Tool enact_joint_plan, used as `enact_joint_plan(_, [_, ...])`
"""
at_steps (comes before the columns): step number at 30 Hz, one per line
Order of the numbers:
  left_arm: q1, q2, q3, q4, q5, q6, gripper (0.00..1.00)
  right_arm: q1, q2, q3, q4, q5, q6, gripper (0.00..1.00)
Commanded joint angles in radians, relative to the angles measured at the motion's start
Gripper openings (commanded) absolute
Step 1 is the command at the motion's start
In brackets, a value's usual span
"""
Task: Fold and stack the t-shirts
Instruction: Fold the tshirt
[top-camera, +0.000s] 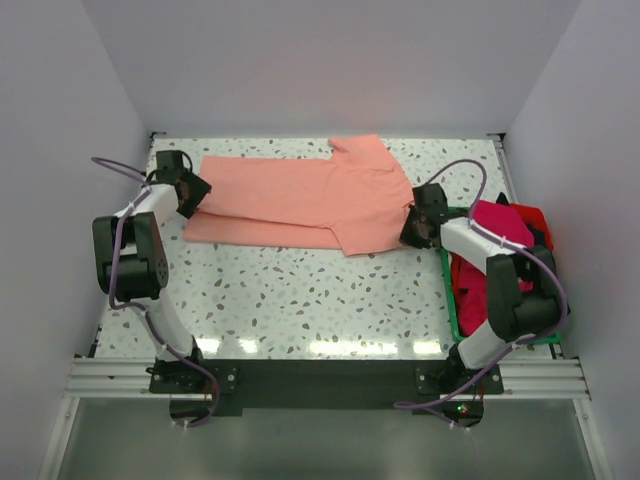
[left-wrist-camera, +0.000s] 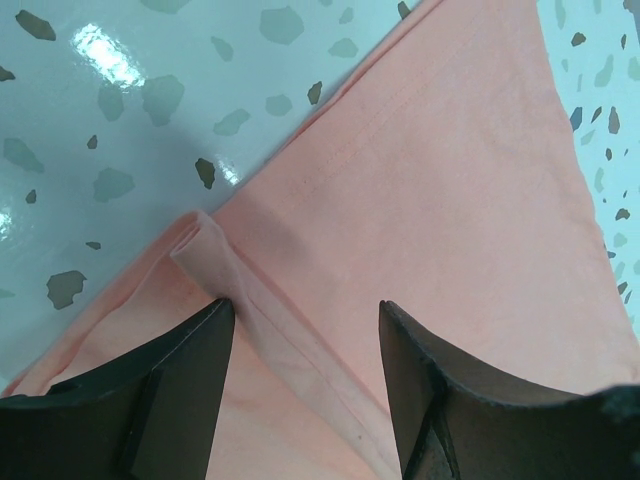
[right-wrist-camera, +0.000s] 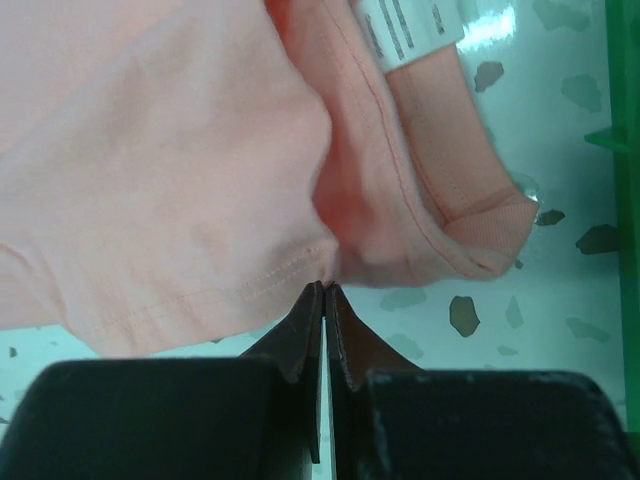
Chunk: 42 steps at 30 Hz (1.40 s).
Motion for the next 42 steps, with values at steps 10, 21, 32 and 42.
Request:
enact_joint_plan(10, [0.0, 0.04, 0.057, 0.007, 0.006, 0.017, 0.64, -0.001, 0.083, 0.302, -0.033, -0.069, 0.017, 0.0])
enact_joint_plan(21, [0.0, 0.101, 0.109, 0.026, 0.013, 0.012, 0.63, -0.067, 0.344, 0.615, -0.053, -0.187, 0.054, 0.0])
enact_joint_plan(32, [-0.002, 0.132, 0.155, 0.075, 0.024, 0.02, 0.67, -0.108, 0.516, 0.779, 0.002, -0.295, 0.124, 0.0])
enact_joint_plan(42, [0.0, 0.1, 0.127, 0.137, 0.038, 0.05, 0.77, -0.111, 0.61, 0.868, 0.074, -0.333, 0.196, 0.0])
